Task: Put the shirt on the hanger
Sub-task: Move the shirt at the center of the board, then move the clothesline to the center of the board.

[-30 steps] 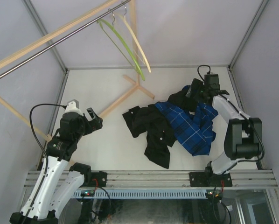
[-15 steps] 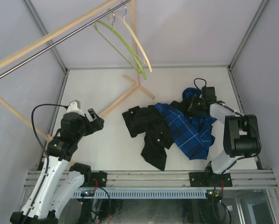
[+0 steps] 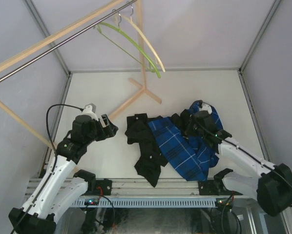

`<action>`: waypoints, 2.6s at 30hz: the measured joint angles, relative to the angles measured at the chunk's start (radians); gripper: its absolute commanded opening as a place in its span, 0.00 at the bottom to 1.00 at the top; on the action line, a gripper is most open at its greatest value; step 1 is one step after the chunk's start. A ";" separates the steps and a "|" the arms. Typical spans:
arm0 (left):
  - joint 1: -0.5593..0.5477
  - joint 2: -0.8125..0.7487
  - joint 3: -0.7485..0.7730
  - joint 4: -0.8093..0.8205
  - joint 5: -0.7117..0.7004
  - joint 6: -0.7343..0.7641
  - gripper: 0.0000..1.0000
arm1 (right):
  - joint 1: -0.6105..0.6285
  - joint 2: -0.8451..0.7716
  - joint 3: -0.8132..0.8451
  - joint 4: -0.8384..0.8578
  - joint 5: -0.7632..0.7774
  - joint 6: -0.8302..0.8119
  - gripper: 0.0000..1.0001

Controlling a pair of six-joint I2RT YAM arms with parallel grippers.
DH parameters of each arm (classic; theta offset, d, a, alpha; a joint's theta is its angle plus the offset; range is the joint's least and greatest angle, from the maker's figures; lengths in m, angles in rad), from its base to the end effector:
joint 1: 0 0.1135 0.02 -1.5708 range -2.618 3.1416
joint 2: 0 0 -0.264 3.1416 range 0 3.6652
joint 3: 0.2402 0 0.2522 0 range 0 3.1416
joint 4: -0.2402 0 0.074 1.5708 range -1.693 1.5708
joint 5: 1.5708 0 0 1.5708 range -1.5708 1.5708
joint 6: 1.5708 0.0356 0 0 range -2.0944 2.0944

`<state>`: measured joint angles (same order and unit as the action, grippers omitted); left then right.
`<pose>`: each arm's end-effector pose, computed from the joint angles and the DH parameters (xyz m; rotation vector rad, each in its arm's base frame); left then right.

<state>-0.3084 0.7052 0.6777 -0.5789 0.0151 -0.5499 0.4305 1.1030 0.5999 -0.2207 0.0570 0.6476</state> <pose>0.1480 -0.0477 0.2754 -0.2589 2.2067 -0.4991 0.2067 0.0927 0.2111 0.2837 2.3256 0.4848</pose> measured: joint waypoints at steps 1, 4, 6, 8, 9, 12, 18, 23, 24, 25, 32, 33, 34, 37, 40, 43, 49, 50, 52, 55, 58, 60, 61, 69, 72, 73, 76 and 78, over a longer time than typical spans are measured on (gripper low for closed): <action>-0.014 0.003 -0.003 0.009 0.000 -0.003 0.82 | 0.058 -0.030 -0.014 -0.001 0.036 0.031 0.00; -0.040 0.023 -0.018 0.046 0.010 -0.020 0.80 | 0.230 -0.100 -0.045 -0.010 0.146 0.124 0.04; -0.053 0.043 -0.032 0.070 0.016 -0.034 0.79 | 0.324 -0.123 -0.052 -0.013 0.205 0.168 0.19; -0.064 0.063 -0.042 0.085 0.019 -0.042 0.78 | 0.386 -0.126 -0.053 -0.012 0.241 0.193 0.47; -0.067 0.071 -0.043 0.083 0.019 -0.043 0.79 | 0.407 -0.127 -0.053 -0.012 0.253 0.192 0.59; -0.071 0.073 -0.039 0.067 -0.013 -0.042 0.84 | 0.429 -0.150 -0.053 -0.021 0.279 0.144 0.83; -0.071 -0.003 0.011 -0.027 -0.164 -0.042 0.86 | 0.390 -0.285 -0.016 -0.094 0.321 -0.007 0.87; -0.071 -0.100 0.061 -0.079 -0.310 -0.068 0.87 | 0.287 -0.383 0.004 -0.114 0.334 -0.068 0.90; -0.071 -0.124 0.063 -0.094 -0.346 -0.074 0.87 | 0.269 -0.390 0.004 -0.114 0.333 -0.078 0.90; -0.071 -0.141 0.063 -0.109 -0.372 -0.079 0.87 | 0.246 -0.396 0.004 -0.112 0.328 -0.095 0.89; -0.071 -0.253 0.118 -0.266 -0.572 -0.114 0.81 | 0.178 -0.363 0.005 -0.049 0.214 -0.205 0.89; -0.071 -0.274 0.134 -0.293 -0.608 -0.122 0.81 | 0.177 -0.352 0.005 -0.037 0.193 -0.215 0.89; -0.071 -0.297 0.148 -0.316 -0.642 -0.129 0.81 | 0.177 -0.336 0.005 -0.027 0.166 -0.225 0.89; -0.071 -0.368 0.201 -0.380 -0.742 -0.140 0.80 | 0.177 -0.298 0.005 -0.008 0.109 -0.243 0.89; -0.071 -0.395 0.264 -0.431 -0.838 -0.146 0.79 | 0.178 -0.268 0.005 0.001 0.061 -0.250 0.89; -0.071 -0.358 0.340 -0.518 -0.969 -0.162 0.82 | 0.178 -0.252 0.005 0.006 0.024 -0.254 0.89; -0.071 -0.278 0.410 -0.650 -1.202 -0.187 0.94 | 0.178 -0.248 0.005 0.018 -0.027 -0.267 0.88; -0.071 -0.280 0.409 -0.640 -1.219 -0.165 0.95 | 0.178 -0.246 0.005 0.020 -0.036 -0.268 0.88; -0.071 -0.289 0.396 -0.580 -1.247 -0.097 0.95 | 0.178 -0.243 0.005 0.023 -0.055 -0.270 0.87; -0.056 -0.275 0.390 -0.503 -1.273 -0.015 0.94 | 0.180 -0.240 0.005 0.024 -0.086 -0.272 0.86; 0.026 -0.230 0.390 -0.418 -1.263 0.061 0.93 | 0.196 -0.239 0.005 0.024 -0.103 -0.276 0.86; 0.133 -0.196 0.388 -0.355 -1.217 0.111 0.91 | 0.213 -0.238 0.005 0.024 -0.113 -0.281 0.86; 0.178 -0.184 0.385 -0.331 -1.194 0.126 0.87 | 0.224 -0.236 0.005 0.024 -0.119 -0.285 0.86; 0.373 -0.104 0.356 -0.224 -0.986 0.188 0.68 | 0.248 -0.221 0.005 0.030 -0.148 -0.297 0.86; 0.377 -0.072 0.356 -0.192 -0.966 0.203 0.67 | 0.248 -0.221 0.005 0.036 -0.150 -0.298 0.85; 0.379 -0.063 0.356 -0.185 -0.962 0.205 0.66 | 0.249 -0.221 0.005 0.039 -0.154 -0.298 0.85; 0.396 -0.017 0.357 -0.163 -0.953 0.214 0.61 | 0.252 -0.221 0.005 0.043 -0.168 -0.298 0.84; 0.415 0.023 0.360 -0.152 -0.955 0.222 0.57 | 0.259 -0.222 0.005 0.044 -0.172 -0.298 0.84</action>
<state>0.1070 0.7277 1.0382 -0.7311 -0.9398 -0.3283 0.6899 0.8806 0.6044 -0.1768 -0.1146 0.3500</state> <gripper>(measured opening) 0.622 0.843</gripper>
